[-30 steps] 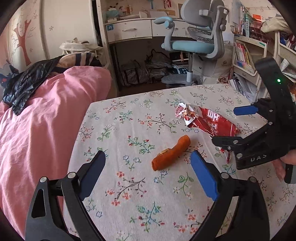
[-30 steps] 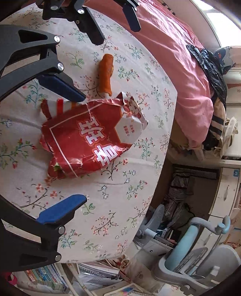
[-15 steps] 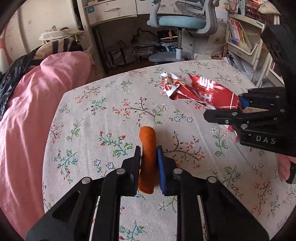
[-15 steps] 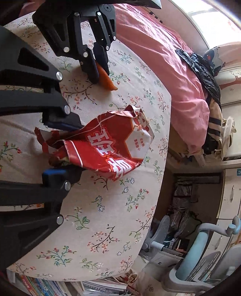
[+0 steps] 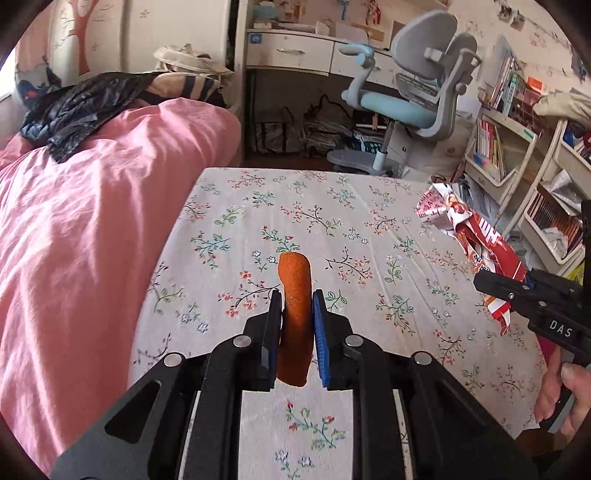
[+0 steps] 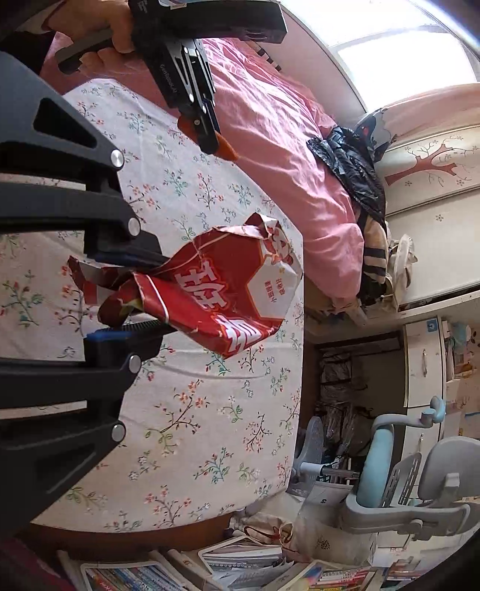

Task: Collect trash
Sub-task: 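Carry the orange stick and red wrapper over the yellow bin and open both grippers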

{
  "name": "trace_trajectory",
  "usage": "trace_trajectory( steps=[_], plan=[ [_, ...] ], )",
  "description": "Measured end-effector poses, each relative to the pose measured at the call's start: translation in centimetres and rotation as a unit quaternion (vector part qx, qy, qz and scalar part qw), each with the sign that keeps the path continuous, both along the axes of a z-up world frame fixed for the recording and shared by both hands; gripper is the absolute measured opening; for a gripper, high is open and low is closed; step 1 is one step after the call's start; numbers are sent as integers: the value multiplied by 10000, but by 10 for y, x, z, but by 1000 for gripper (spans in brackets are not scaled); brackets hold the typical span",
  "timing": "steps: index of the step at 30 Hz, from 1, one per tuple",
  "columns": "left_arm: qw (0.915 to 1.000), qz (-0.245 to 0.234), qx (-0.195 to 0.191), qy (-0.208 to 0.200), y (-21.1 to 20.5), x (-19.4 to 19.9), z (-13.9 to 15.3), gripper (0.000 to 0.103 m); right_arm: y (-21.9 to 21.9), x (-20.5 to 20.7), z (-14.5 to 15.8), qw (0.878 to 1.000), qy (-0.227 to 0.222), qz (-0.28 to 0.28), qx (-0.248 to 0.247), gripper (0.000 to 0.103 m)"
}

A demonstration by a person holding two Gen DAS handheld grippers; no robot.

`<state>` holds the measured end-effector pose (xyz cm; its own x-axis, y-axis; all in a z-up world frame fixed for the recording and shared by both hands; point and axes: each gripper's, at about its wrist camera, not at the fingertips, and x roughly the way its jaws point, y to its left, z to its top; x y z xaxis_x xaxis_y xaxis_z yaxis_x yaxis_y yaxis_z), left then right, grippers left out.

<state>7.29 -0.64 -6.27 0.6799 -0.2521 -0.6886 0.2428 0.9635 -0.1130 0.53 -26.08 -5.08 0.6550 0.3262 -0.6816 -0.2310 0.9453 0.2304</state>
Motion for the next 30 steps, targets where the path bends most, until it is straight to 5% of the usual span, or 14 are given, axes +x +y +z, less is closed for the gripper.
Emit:
trace_trajectory(
  steps=[18,30],
  plan=[
    [9972,379,-526,-364,43,-142,24,16,23,-110,13,9998,-147,14,162,30],
    [9969,364,-576,-390,46,-185,24,16,56,-162,0,9996,-93,277,2,31]
  ],
)
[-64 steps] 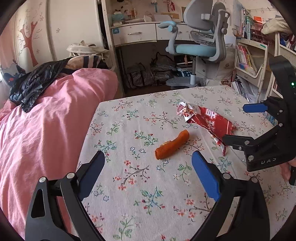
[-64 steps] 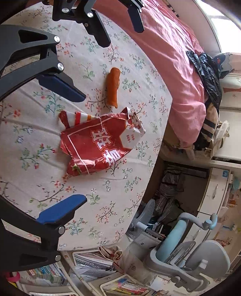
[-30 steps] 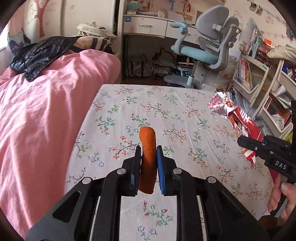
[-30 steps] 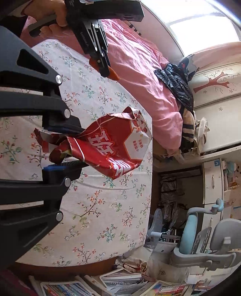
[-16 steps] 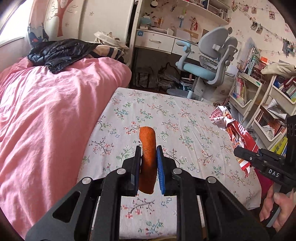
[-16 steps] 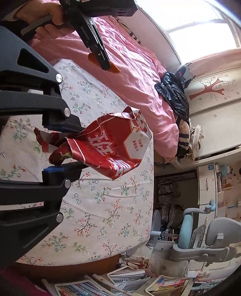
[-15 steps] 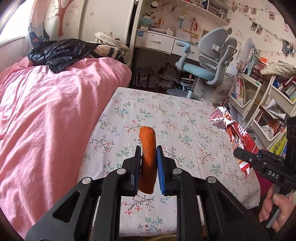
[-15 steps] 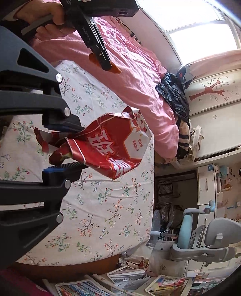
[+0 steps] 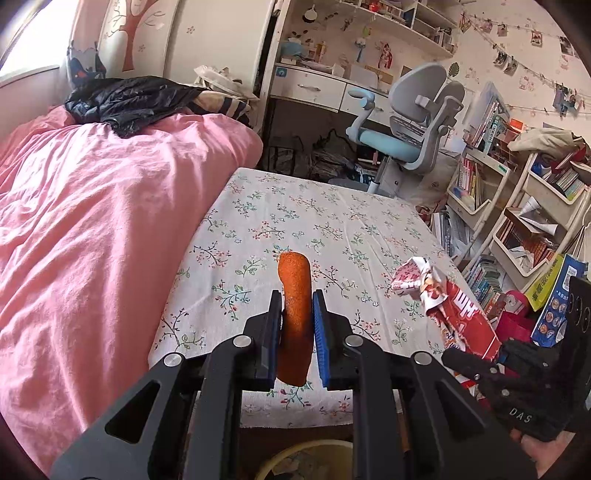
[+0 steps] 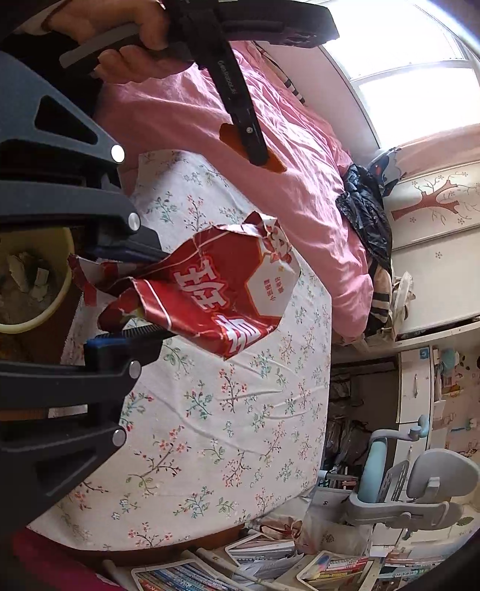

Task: Collect trash
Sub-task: 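Carry the orange stick and red wrapper over the yellow bin and open both grippers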

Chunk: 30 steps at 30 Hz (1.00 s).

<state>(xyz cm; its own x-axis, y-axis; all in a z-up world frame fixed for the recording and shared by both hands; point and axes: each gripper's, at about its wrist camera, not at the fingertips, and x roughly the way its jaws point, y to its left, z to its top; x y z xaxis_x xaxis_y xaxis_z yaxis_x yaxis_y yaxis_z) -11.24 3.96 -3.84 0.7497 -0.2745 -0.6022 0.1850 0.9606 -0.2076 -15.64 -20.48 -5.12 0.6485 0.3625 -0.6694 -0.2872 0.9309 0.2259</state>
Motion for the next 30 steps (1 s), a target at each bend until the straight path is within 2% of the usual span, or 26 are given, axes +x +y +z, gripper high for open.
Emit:
trace_trajectory(
  steps=[16,30],
  plan=[
    [9999,-6,-83,56,9,-42,-5,16,34,-62,-32,9990,378,210,-55,32],
    [9999,-56,-65,68,7,-54,-8,16,53,-85,-58,9960,789,398,-155,32]
  ],
)
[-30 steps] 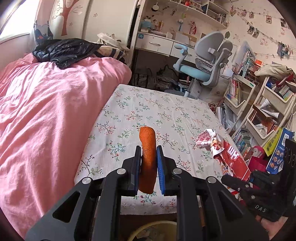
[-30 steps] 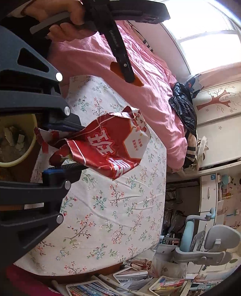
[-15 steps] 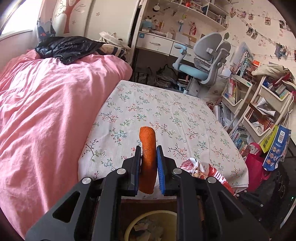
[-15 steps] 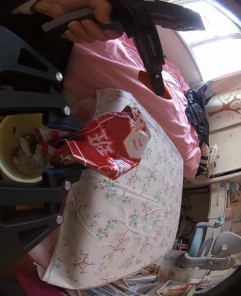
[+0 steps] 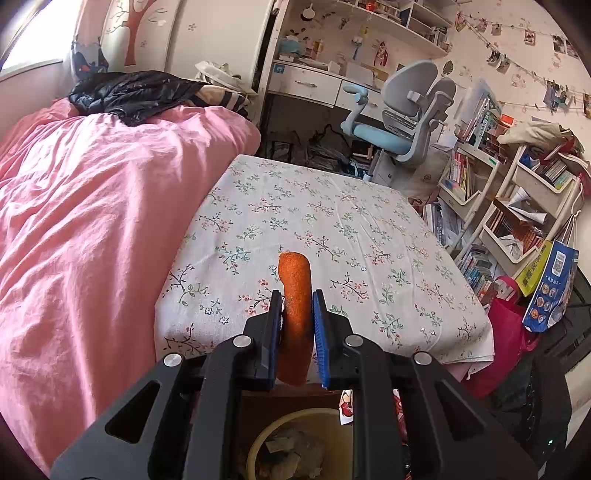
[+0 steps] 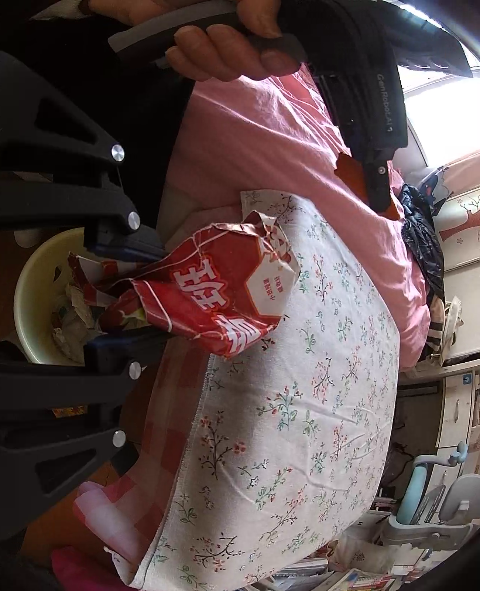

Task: Collect trash
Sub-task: 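Carry the orange stick and red wrapper over the yellow bin and open both grippers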

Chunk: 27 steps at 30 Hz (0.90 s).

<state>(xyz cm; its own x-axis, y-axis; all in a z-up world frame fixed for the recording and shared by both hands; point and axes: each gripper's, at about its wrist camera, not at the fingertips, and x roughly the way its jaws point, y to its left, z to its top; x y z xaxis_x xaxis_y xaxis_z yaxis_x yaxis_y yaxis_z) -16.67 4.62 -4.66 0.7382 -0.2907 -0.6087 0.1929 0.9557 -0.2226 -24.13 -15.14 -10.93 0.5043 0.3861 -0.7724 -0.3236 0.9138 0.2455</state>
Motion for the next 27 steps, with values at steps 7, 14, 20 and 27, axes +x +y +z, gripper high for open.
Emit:
trace_trajectory(
  steps=[7,14,20,27],
  plan=[
    [10000,25,-10,4,2,-3,-1,16,7,-6,-21,9987,486,138,-85,33],
    [10000,36,-5,16,4,-4,-2,16,15,-12,-41,9956,881,278,-164,34],
    [10000,69,-10,47,8,-11,-5,16,15,-14,-56,9924,1181,284,-188,34],
    [9999,33,91,79,3,-16,-9,16,14,-17,-64,9902,1353,275,-191,35]
  ],
)
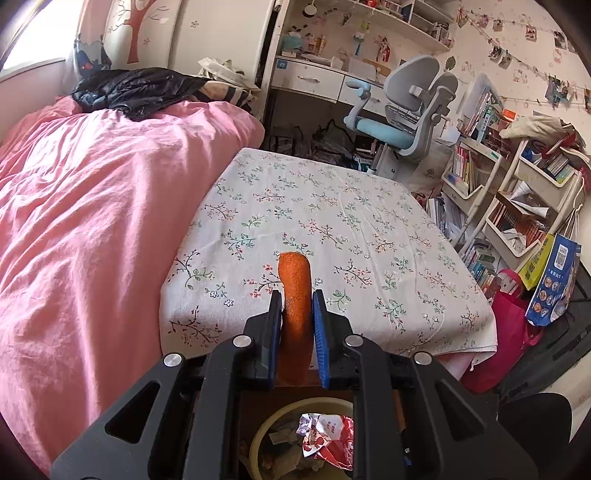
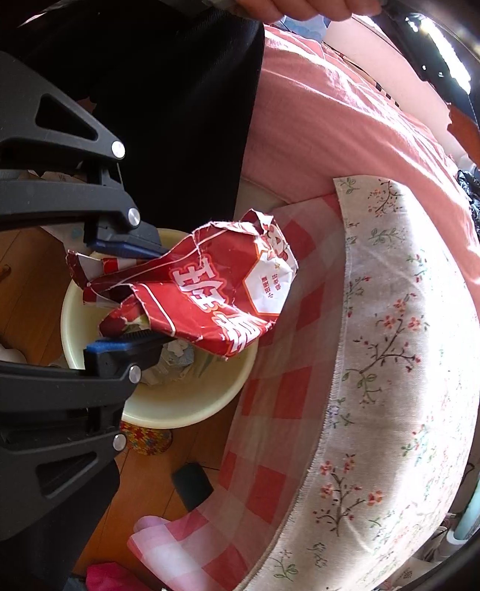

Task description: Collect trash

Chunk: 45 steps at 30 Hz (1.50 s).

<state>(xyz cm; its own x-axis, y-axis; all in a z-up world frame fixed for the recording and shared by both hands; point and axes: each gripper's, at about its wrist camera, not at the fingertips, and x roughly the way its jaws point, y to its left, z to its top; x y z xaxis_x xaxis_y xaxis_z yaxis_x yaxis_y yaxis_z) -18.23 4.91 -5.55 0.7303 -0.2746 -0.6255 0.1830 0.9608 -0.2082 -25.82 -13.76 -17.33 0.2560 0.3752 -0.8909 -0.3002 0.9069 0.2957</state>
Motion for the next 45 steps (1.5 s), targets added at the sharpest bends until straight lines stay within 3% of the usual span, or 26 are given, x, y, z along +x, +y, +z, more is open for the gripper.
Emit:
trace_trajectory(
  steps=[3,10,18,21,22,24,27,34,39,41,45],
  plan=[
    [10000,-4,47,19,-1,-3,-2,16,3,0,-3,9999,70,73,-40,36],
    [9998,-51,180,79,-6,-9,-6,16,5,0,-11,9997,174,100,-129,49],
    [9990,-165,371,164,-15,-19,-13,16,-8,5,-7,9999,-10,-168,-36,58],
    [9981,-275,506,225,-22,-25,-19,16,-6,7,-8,9998,97,-137,49,74],
    [9975,-319,568,260,-25,-28,-22,16,-2,6,-14,9997,245,-30,31,84],
    [9961,-404,703,346,-31,-33,-28,16,5,6,-18,9988,364,163,-297,85],
    [9937,-503,865,501,-38,-40,-38,16,15,3,-17,9956,122,288,-879,87],
    [9877,-635,944,1075,-43,-44,-63,16,-29,7,4,9917,-285,-770,-991,90],
    [9808,-837,1049,1417,-50,-45,-76,17,-52,2,33,9798,-1003,-1472,-908,90],
    [9808,-837,1081,1393,-52,-46,-76,24,-57,-2,45,9737,-1353,-1626,-845,91],
    [9855,-581,1019,1224,-47,-46,-70,55,-59,-10,62,9597,-2006,-1745,-904,94]
  ],
)
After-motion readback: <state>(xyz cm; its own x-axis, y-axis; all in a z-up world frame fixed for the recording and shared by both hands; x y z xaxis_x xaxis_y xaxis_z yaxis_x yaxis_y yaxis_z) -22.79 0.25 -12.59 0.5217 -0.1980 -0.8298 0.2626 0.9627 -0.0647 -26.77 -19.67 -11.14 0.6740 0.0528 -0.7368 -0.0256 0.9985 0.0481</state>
